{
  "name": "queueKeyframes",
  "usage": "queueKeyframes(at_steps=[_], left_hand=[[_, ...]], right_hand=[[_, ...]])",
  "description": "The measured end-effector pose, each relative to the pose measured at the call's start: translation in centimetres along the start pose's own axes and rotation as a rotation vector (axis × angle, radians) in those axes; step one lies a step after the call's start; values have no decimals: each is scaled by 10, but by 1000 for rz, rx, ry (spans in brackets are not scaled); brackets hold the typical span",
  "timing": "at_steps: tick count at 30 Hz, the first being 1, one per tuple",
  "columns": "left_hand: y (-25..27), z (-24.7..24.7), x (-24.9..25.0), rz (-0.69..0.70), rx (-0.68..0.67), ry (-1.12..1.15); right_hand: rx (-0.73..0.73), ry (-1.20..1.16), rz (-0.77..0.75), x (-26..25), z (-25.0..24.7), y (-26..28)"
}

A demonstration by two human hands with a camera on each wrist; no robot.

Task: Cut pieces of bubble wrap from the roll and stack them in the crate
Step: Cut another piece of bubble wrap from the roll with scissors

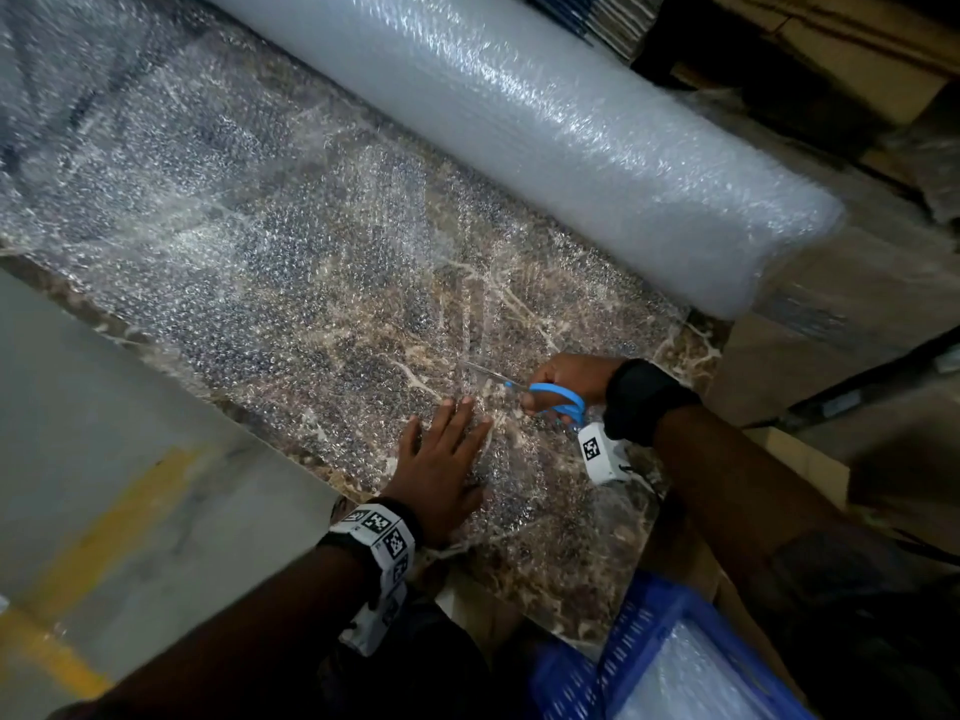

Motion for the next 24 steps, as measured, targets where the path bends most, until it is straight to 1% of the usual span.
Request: queueKeyframes(at_steps=[1,3,5,7,9,11,12,13,14,15,17,18,19,21,24], left_hand=[[0,-2,0,4,-2,2],[0,-5,-2,28,-5,40],[1,-13,-7,78,33,148],[5,-25,-16,124,96,263],[12,-40,-24,147,136,328],[21,-56,-31,170,170,351],[26,-64,-37,176,191,342],[30,-70,-45,167,194,325],[34,-73,-54,153,190,300],[38,-74,-64,145,182,266],[43,-72,-77,152,133,144],[44,-67,-83,154,88,77],[45,-63,-87,164,53,9],[47,-55,-91,220,-7,-94],[49,-44,-99,307,-101,-201]], right_hand=[[19,57,-5,2,-1,1],[32,94,-14,0,0,7],[11,47,-6,-4,5,21],[-47,-18,26,-2,15,35],[-77,-74,52,0,25,51],[-21,-130,78,2,29,65],[47,-155,91,3,28,71],[146,-183,93,3,27,76],[281,-220,88,3,26,82],[452,-266,93,5,25,87],[816,-390,164,12,37,104],[957,-426,221,15,53,111],[1044,-430,281,12,71,113],[1114,-394,411,0,108,111],[1092,-262,589,-23,151,98]])
Point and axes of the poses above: each hand's wrist, its own y-axis away from the middle knuckle, its own z-axis out of the palm, x = y × z, the point moved 10 cm from there along -y, towards the middle knuckle
